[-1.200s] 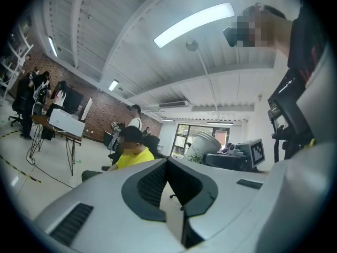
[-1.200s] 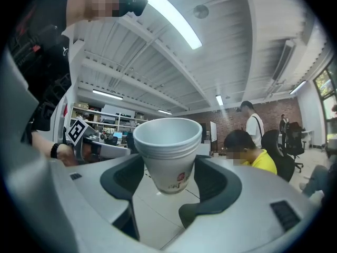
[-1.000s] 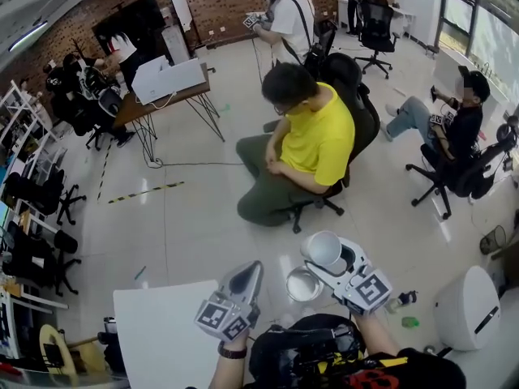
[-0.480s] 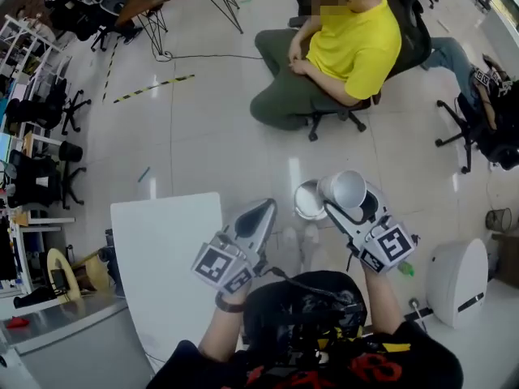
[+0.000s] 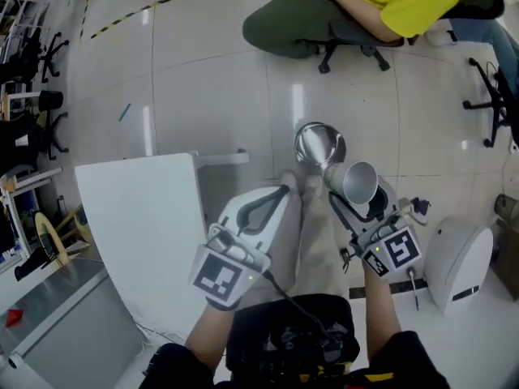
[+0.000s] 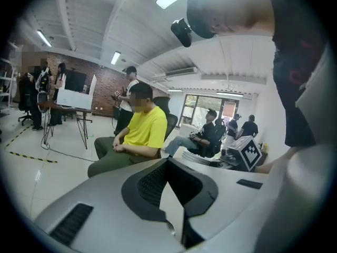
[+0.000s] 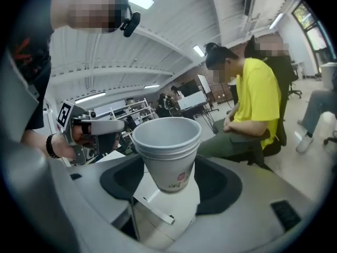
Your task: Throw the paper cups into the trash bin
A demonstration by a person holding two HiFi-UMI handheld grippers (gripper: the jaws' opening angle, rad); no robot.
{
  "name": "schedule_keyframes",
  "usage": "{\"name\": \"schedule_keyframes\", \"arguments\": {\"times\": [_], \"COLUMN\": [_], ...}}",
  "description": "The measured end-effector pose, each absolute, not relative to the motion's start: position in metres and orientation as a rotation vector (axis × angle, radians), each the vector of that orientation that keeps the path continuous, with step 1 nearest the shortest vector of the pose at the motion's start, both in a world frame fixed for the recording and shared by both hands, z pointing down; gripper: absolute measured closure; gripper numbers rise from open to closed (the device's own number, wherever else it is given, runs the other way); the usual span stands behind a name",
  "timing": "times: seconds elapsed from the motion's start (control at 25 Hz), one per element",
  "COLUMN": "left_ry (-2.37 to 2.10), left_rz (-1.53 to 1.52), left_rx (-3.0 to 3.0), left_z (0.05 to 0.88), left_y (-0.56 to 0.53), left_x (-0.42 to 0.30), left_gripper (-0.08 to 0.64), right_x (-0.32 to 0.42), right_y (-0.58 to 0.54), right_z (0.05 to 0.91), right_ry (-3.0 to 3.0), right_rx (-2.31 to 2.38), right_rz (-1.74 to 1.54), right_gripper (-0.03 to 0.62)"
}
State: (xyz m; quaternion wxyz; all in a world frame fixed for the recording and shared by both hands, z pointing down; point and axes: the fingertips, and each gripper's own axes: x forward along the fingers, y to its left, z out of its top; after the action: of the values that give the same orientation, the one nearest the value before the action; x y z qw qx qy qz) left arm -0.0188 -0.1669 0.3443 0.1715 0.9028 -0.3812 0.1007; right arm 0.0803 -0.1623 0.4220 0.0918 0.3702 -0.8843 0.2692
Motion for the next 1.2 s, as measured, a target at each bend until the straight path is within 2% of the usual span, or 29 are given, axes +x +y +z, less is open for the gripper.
{"name": "schedule_keyframes", "arguments": {"times": [0.44, 0.6, 0.84, 1.04, 1.2], "left_ry": [-1.01, -0.997, -1.076, -1.009, -1.0], "left_rz": [0.431, 0.415, 0.342, 0.422, 0.436], "left_rx": [2.349, 2.33, 2.191, 2.112, 2.006], "left_z": [0.573, 0.628, 0.692, 0.775, 0.828], "left_y": [-0.175, -0.191, -0.192, -0.172, -0.146], "left_x": [-0.019, -0.018, -0.026, -0.025, -0.026], "left_gripper": [0.559, 0.559, 0.559, 0.559, 0.559], "right_x": [0.067, 0.053, 0.038, 0.03, 0.031], "right_y": [-0.168, -0.186, -0.179, -0.163, -0.129], "right_z": [0.647, 0.72, 0.865, 0.989, 1.045], "right_ry": [-2.478, -2.459, -2.295, -2.097, -1.917], "right_rx": [0.994, 0.934, 0.855, 0.805, 0.682], "right_rz": [0.953, 1.006, 1.32, 1.522, 1.513], "right_gripper": [0.284, 0.284, 0.284, 0.284, 0.278]}}
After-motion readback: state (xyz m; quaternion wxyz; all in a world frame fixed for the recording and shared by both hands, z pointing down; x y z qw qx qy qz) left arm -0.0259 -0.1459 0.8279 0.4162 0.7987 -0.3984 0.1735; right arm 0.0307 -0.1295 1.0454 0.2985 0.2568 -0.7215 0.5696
